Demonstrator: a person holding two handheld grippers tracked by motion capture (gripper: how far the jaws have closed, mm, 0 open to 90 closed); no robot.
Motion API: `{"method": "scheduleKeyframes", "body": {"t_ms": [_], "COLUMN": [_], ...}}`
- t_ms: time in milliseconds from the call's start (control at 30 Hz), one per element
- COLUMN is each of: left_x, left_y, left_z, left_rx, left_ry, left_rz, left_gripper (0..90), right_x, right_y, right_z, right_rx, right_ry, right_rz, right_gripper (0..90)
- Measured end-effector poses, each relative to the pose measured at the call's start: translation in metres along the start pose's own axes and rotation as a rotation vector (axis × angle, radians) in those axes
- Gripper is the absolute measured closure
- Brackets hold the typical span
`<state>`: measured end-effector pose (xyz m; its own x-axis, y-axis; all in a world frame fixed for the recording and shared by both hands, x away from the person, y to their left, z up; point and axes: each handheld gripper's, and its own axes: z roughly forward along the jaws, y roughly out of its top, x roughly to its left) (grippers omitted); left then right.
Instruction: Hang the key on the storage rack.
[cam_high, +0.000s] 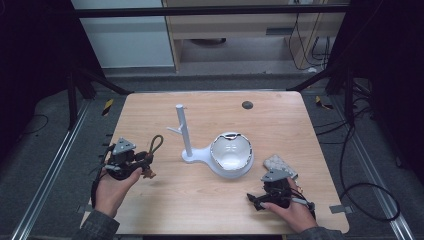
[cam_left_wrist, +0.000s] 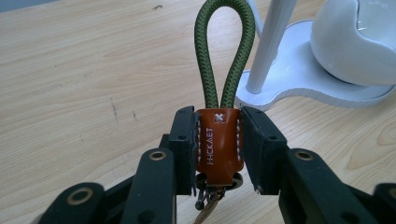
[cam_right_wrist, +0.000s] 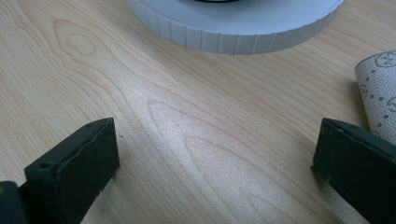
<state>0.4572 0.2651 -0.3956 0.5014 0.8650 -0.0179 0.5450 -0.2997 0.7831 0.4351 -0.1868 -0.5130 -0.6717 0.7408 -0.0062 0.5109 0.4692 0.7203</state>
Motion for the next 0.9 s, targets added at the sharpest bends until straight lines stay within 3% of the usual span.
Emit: {"method": "scheduleKeyframes", "body": {"t_ms": [333, 900], "left_x": [-0.011, -0.02], "left_y": [-0.002, -0.004], "left_z": [-0.017, -0.029], "left_rx": [-0.057, -0.103], "left_ry": [-0.021, -0.045], "left_rz": [0.01, 0.013], "left_gripper": [65.8, 65.8], "right_x": [0.0, 0.0], "right_y": [0.0, 0.0], "right_z": [0.0, 0.0], "right_rx": [0.0, 0.0], "right_ry": [0.0, 0.001], "right_rz": [0.0, 0.0], "right_gripper": [0.3, 0.2]}}
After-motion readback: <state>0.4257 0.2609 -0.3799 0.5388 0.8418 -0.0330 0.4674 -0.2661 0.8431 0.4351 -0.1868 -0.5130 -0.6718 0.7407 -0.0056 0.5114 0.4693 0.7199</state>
